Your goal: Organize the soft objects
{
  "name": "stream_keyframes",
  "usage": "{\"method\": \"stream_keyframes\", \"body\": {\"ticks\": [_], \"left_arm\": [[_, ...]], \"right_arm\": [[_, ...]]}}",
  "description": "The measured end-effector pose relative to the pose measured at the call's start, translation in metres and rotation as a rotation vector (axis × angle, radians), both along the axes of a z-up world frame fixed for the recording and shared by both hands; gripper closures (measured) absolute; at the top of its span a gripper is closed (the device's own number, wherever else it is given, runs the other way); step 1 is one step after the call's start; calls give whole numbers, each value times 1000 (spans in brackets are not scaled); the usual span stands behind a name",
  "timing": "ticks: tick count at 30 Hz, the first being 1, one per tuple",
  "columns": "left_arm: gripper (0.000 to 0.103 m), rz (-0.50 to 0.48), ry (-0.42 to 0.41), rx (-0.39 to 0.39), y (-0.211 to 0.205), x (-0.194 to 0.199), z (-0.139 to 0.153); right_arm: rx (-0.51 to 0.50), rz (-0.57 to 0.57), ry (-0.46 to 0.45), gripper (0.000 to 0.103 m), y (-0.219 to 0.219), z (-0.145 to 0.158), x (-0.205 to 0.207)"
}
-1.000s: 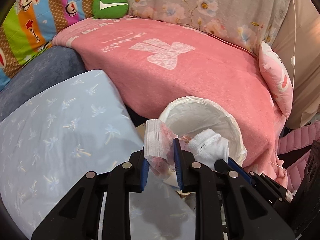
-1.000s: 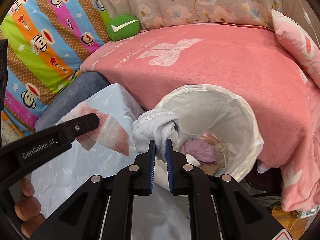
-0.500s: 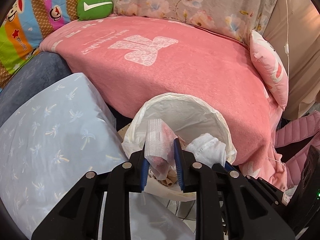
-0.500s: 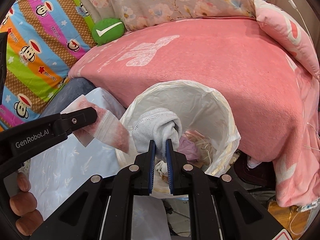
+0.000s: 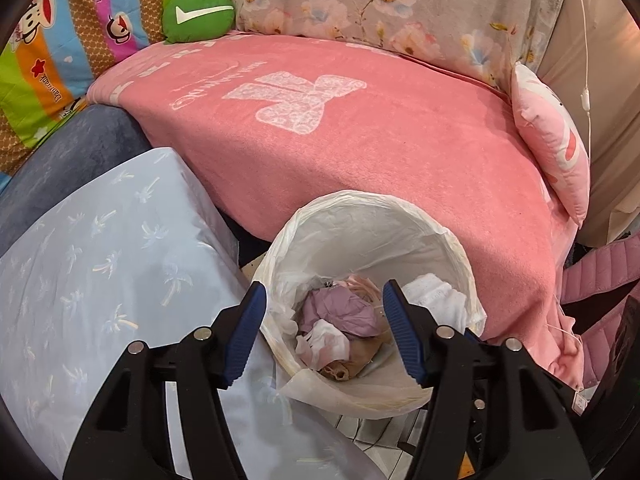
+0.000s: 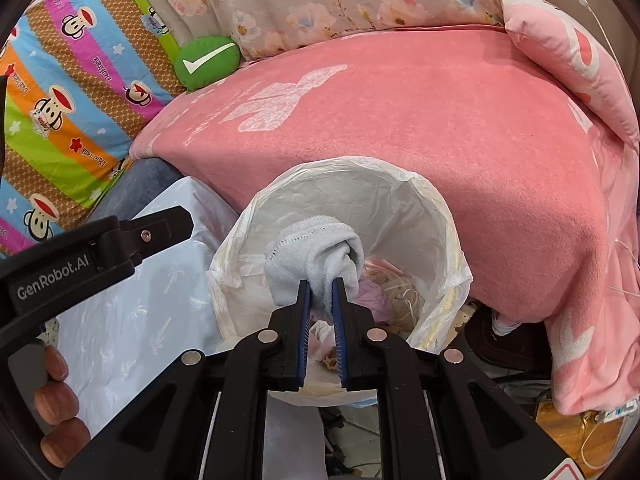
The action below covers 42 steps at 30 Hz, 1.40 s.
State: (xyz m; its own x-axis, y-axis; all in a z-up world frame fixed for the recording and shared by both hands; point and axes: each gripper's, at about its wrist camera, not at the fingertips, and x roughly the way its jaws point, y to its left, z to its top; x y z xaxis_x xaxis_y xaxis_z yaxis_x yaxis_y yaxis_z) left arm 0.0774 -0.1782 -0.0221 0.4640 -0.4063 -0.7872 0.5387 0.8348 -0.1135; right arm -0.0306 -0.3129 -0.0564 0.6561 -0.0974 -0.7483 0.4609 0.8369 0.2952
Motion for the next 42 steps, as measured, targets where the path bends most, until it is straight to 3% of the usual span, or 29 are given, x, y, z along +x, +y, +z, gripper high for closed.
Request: {"method": "stream_keyframes", "body": {"ticks": [16, 19, 28, 32, 42], "left_arm": [[44, 47, 7, 20, 17, 7, -10], [42, 62, 3, 21, 23, 9, -10], [36, 106, -12, 39, 42, 6, -14], [31, 119, 4, 33, 50, 1, -18], [20, 135, -45, 75, 63, -17, -21]], "right_arm": [[-32, 55, 12, 89, 16, 3, 21], [-53, 67, 19, 80, 21, 5, 21], [-132, 106, 49, 70, 39, 14, 17], [-150, 108, 58, 61, 44, 16, 11], [-200, 125, 90, 61, 58, 14, -5]]}}
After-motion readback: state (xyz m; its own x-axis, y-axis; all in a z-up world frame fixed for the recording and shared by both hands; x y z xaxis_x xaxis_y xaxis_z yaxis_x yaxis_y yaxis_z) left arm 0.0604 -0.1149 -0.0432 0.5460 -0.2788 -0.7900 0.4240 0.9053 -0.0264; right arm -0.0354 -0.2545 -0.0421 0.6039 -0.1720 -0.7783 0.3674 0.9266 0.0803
